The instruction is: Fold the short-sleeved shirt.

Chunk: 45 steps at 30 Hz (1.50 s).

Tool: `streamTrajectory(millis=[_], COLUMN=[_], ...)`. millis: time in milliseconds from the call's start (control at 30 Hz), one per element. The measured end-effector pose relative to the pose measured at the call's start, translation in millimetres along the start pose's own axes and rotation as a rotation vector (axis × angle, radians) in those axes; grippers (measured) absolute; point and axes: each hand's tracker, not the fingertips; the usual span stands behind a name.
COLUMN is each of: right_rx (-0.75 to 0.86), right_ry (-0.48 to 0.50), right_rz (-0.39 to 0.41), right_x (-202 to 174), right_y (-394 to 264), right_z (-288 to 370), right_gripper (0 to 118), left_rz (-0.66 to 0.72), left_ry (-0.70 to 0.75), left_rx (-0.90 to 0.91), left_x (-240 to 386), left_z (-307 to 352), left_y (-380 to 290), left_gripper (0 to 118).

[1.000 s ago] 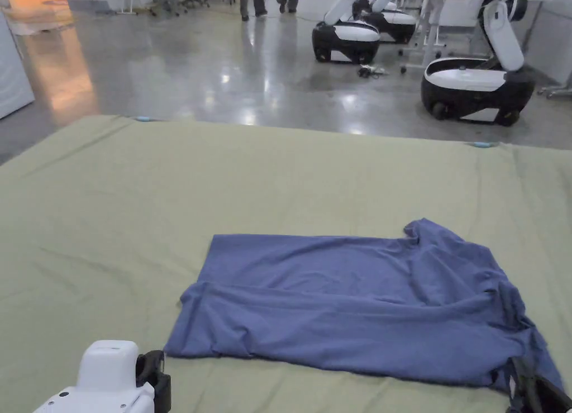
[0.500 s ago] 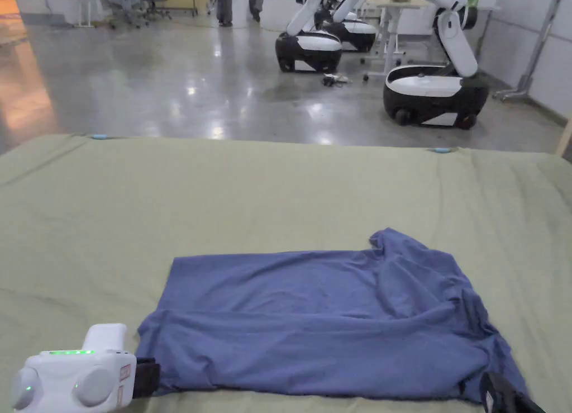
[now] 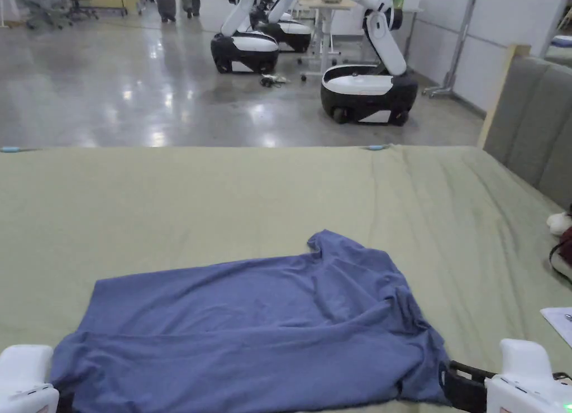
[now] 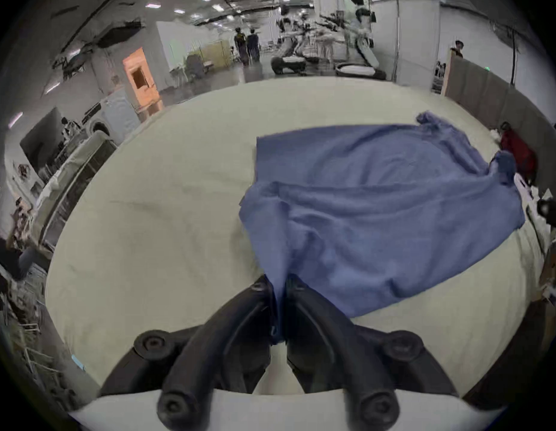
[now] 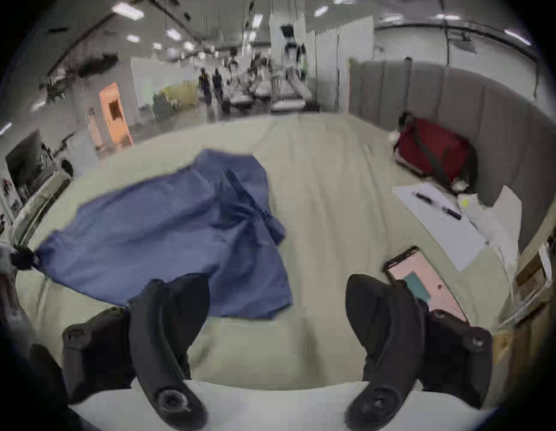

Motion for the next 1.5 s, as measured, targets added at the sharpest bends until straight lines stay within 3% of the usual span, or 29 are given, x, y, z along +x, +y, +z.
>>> streamTrajectory(millis=[200, 267, 333, 367, 400, 467, 733, 900, 1067, 1133, 1233, 1267, 1300, 1333, 1367, 1400, 1500], right_rx=[-0.119, -0.211, -0.194, -0.190, -0.204, -0.199, -0.081, -0.065, -0.198, -0.262, -0.353, -0.341, -0.307, -0.264, -0.212, -0.137, 0.181], right_ry=[0.028, 0.052, 0.087, 0.069, 0.090, 0.140, 0.277, 0.243, 0.214, 0.212, 0.229, 0.228, 0.199, 0.153, 0.136, 0.159, 0.217], right_rz=[0.163, 0.187, 0.171, 0.176, 0.169, 0.105, 0.072, 0.149, 0.147, 0.112, -0.016, -0.045, -0.061, -0.067, -0.062, -0.078, -0.177], right_x=[-18, -30, -36, -40, -38, -33, -12, -7, 8, 9, 22, 22, 20, 18, 16, 14, 1], right_y=[7, 4, 2, 4, 9, 16, 62, 44, -3, -26, -54, -58, -54, -54, -52, -50, -42], right_z=[-63, -70, -67, -59, -58, -50, 55, 110, 100, 83, 53, 54, 62, 69, 79, 90, 120], right_gripper=[94, 65, 42, 22, 17, 16, 16, 16, 16, 16, 20, 38, 65, 80, 84, 84, 84], left_rz=[0.012, 0.020, 0.020, 0.020, 0.023, 0.018, 0.032, 0.047, 0.121, 0.162, 0.187, 0.194, 0.197, 0.210, 0.213, 0.199, 0.185], left_ry=[-0.015, -0.015, -0.015, -0.017, -0.025, -0.039, -0.106, -0.115, -0.185, -0.198, -0.213, -0.190, -0.169, -0.129, -0.077, -0.035, -0.005], left_rx=[0.003, -0.010, -0.027, -0.038, -0.050, -0.070, 0.030, 0.066, -0.040, -0.092, -0.109, -0.114, -0.110, -0.108, -0.102, -0.076, 0.242], left_x=[4, 2, 2, 3, -1, -3, -26, -44, -64, -66, -62, -59, -58, -54, -51, -47, -21], left_z=[1, -6, -11, -13, -19, -23, 46, 90, 86, 70, 54, 53, 54, 59, 66, 73, 117], left_y=[6, 4, -1, -3, -4, -6, 3, -18, -60, -77, -94, -98, -101, -103, -103, -103, -97], left_gripper=[6, 6, 6, 6, 5, 4, 3, 3, 3, 3, 4, 11, 48, 89, 110, 110, 110])
